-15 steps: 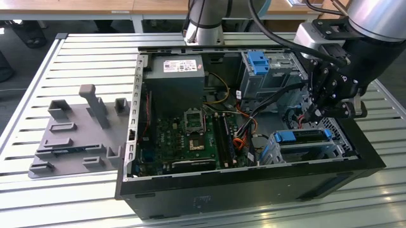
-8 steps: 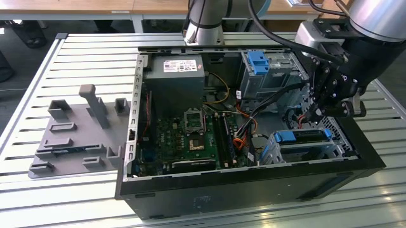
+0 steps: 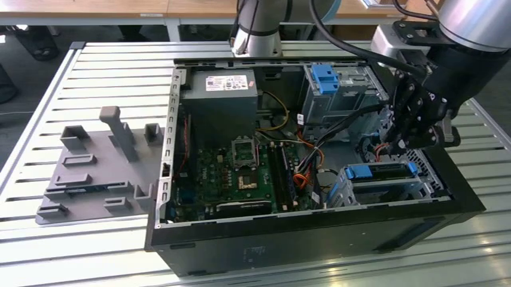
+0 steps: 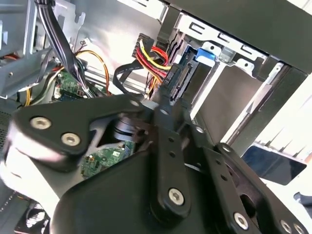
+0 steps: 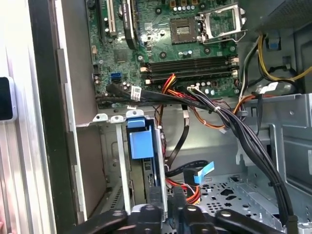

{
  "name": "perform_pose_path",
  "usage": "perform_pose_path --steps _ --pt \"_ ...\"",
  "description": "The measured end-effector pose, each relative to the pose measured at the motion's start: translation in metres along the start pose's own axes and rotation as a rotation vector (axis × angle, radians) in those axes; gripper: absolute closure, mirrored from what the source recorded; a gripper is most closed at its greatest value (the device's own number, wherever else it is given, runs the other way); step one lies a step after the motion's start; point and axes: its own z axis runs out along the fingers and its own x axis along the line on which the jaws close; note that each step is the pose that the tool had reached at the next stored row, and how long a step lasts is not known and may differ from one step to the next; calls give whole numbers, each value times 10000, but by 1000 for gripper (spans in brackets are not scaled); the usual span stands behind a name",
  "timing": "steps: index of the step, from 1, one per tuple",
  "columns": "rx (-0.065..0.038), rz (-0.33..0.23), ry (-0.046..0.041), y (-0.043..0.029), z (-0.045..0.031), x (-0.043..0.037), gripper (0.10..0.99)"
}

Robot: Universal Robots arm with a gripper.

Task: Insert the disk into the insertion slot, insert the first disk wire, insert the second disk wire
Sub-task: 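Insert the first disk wire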

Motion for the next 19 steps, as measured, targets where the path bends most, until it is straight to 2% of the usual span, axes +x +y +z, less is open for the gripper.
perform_pose_path --steps 1,2,3,11,14,19 --pt "0 55 1 -3 0 -5 796" --pt "1 103 2 -7 1 -11 796" --pt "1 154 2 -11 2 -17 733" --pt "-2 256 11 -58 48 -74 733" --pt "11 408 106 -71 61 -76 733" --pt "16 570 137 -111 77 -90 733"
